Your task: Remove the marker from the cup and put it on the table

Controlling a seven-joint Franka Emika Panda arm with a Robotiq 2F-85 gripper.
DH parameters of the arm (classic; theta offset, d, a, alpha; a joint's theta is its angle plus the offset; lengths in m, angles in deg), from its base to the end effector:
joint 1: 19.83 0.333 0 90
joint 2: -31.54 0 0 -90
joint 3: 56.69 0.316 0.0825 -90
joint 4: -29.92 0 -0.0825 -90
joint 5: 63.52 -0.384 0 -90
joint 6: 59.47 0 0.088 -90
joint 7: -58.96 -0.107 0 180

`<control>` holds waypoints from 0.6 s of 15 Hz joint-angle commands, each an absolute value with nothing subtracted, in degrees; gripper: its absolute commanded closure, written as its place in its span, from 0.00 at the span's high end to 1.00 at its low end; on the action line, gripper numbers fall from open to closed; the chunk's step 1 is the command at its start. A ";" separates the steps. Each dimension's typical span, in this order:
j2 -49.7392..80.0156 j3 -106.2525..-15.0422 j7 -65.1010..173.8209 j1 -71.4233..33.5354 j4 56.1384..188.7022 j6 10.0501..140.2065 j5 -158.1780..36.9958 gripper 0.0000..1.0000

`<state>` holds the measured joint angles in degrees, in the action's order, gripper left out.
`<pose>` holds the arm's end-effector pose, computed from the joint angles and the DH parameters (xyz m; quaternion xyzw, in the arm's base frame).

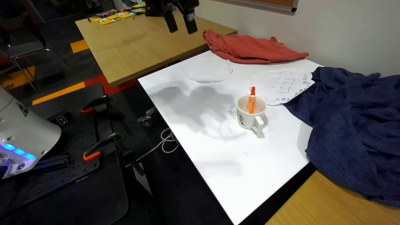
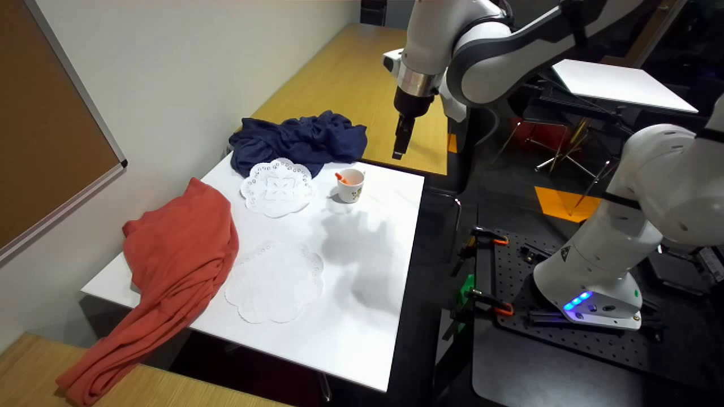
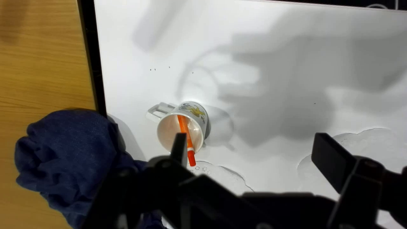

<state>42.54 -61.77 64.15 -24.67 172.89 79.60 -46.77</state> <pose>0.4550 -0.0805 0.3679 0.9917 0.0634 0.0490 0.1009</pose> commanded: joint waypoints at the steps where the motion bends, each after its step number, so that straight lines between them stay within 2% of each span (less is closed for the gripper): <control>1: 41.47 -61.52 64.25 -25.03 172.40 79.47 -46.91 1.00; 9: 39.70 -61.83 63.57 -25.46 171.42 82.64 -46.37 1.00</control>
<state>41.37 -61.75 64.14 -24.66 172.41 79.67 -46.77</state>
